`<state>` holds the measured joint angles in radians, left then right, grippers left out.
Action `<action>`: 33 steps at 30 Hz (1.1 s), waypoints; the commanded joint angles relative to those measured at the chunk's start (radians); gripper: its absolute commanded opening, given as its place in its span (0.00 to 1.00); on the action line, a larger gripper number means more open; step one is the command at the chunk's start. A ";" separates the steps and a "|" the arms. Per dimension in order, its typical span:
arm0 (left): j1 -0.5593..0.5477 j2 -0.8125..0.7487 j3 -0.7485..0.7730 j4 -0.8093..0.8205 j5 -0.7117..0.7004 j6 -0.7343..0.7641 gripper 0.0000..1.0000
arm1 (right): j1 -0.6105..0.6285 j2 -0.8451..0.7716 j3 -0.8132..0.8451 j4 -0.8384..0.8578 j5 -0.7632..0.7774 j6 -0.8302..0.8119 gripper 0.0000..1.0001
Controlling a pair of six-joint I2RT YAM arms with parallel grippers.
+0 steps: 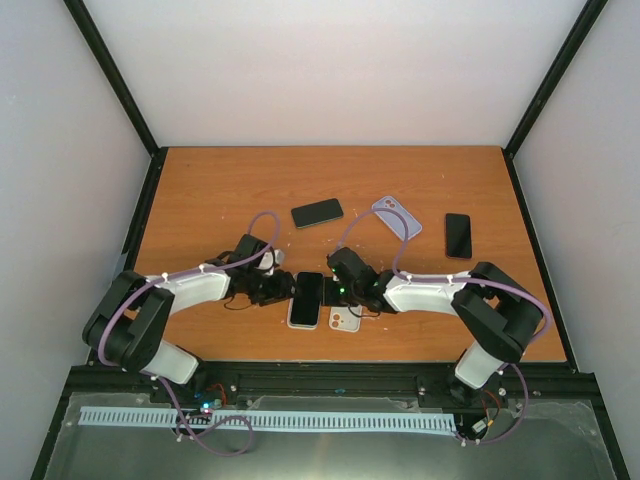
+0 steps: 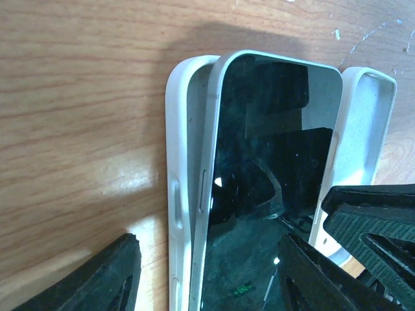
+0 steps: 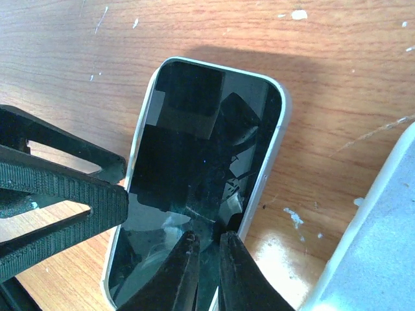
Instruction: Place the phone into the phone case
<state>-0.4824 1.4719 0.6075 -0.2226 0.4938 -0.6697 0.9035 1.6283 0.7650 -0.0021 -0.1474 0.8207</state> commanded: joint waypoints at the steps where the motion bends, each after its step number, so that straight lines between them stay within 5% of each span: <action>1: 0.005 0.017 -0.004 0.043 -0.006 0.038 0.59 | 0.003 0.015 0.022 0.022 -0.004 0.001 0.12; 12: -0.001 0.074 0.001 0.136 0.115 0.016 0.50 | 0.003 -0.065 0.003 -0.087 0.126 -0.008 0.23; 33: -0.002 0.031 -0.039 0.094 0.086 0.016 0.46 | 0.018 0.035 0.005 0.034 0.005 0.015 0.16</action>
<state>-0.4824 1.5177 0.5789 -0.1055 0.5915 -0.6739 0.9104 1.6550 0.7639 -0.0124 -0.1066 0.8497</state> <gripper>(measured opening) 0.476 0.168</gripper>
